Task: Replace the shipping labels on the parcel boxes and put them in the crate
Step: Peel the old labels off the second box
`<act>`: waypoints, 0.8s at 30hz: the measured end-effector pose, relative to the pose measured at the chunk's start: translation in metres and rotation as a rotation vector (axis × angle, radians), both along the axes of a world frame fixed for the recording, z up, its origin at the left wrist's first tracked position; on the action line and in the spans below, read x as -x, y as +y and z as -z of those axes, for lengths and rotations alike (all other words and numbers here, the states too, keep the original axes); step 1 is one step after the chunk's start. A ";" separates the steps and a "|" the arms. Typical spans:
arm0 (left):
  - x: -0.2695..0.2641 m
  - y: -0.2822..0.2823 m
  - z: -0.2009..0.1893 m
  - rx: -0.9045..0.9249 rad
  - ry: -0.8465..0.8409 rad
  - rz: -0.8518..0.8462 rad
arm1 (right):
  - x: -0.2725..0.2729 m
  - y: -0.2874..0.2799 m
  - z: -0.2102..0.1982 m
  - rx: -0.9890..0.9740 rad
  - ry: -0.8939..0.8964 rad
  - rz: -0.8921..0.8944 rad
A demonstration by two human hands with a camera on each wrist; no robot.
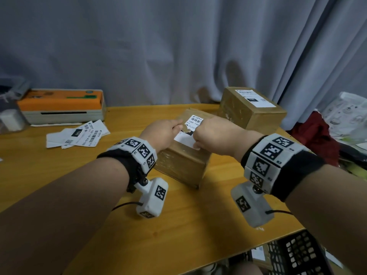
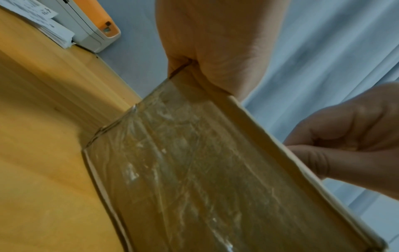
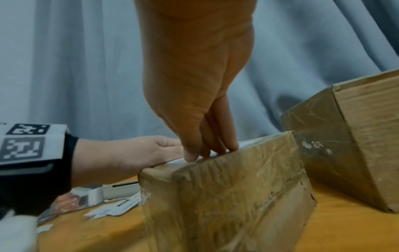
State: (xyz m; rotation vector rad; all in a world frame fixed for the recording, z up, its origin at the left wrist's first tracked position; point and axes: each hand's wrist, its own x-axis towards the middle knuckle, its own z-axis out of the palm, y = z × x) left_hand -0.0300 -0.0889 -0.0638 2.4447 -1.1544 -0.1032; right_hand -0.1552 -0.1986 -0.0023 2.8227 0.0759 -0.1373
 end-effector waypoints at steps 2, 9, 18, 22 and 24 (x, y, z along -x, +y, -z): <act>-0.001 0.000 -0.001 -0.008 0.005 0.005 | 0.002 -0.002 -0.003 -0.018 0.011 0.014; -0.002 0.000 -0.003 -0.012 0.003 0.015 | 0.002 0.001 -0.008 -0.005 0.085 0.013; -0.002 0.000 -0.004 -0.008 0.001 0.037 | 0.006 0.010 -0.001 0.022 -0.013 0.033; 0.007 0.009 -0.015 -0.013 -0.158 0.015 | -0.002 0.001 -0.003 -0.103 -0.093 0.054; 0.017 0.016 -0.022 -0.065 -0.197 -0.004 | 0.001 -0.011 -0.005 -0.248 -0.110 0.059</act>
